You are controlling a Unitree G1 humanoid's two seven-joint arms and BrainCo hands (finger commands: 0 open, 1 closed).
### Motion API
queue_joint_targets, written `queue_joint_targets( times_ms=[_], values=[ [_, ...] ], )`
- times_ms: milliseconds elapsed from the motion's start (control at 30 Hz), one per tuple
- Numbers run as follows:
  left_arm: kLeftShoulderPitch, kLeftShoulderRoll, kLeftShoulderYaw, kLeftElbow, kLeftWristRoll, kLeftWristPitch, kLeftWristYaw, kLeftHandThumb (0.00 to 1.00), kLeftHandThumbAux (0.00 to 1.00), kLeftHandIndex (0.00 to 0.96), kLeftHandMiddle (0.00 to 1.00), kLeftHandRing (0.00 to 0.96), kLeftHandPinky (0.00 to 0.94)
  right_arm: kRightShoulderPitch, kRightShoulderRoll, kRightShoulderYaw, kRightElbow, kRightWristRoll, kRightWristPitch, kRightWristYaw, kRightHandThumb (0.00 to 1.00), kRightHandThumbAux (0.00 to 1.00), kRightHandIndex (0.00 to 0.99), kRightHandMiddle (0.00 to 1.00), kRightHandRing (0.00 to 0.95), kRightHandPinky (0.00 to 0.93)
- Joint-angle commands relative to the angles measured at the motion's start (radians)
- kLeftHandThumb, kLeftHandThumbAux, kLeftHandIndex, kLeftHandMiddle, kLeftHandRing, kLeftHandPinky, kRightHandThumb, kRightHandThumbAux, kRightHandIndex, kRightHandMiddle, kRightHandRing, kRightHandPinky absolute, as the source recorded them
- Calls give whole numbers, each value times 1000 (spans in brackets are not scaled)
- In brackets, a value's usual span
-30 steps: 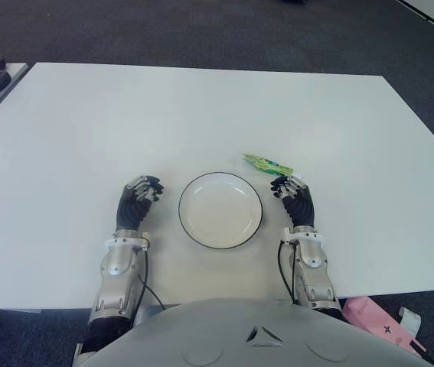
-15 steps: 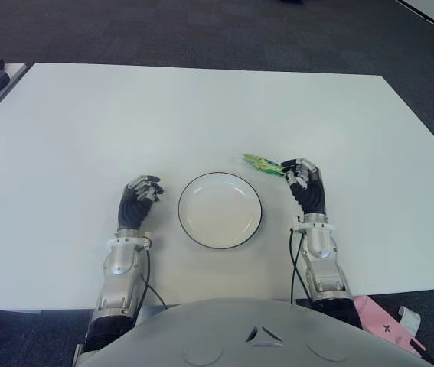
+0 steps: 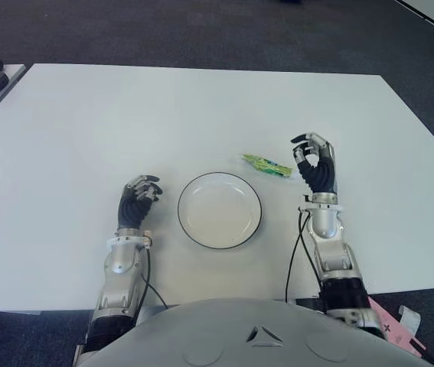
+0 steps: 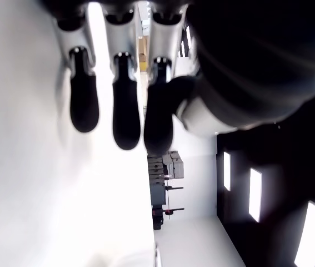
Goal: Put the toothpaste on the table into the plate.
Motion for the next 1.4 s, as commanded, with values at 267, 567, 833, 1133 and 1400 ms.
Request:
queue_joint_targets(
  times_ms=[267,567,833,1133,1400],
  values=[
    [2,-12,-5,17,0,20,8,696,723,432,592,565,532,-120,-98,30,86,-61,-16,30,683,727,405,301,307,293],
    [13,-17,-2,6,-3,33,9,697,723,432,586,561,528,-195,-187,90,100,-124,69,173,499,577,145,125,129,141],
    [16,-19,-2,9,1,22,10,697,723,432,588,564,533,-273,-248,181,152,-235,145,256,518,495,26,31,41,42],
    [21,-17,-1,6,11,12,21,697,723,433,585,561,529,-327,-280,253,211,-304,191,303,527,382,0,1,1,1],
    [22,-12,0,14,7,-3,15,696,723,432,583,559,528,-351,-280,289,265,-306,209,329,534,283,0,0,0,0]
  ],
)
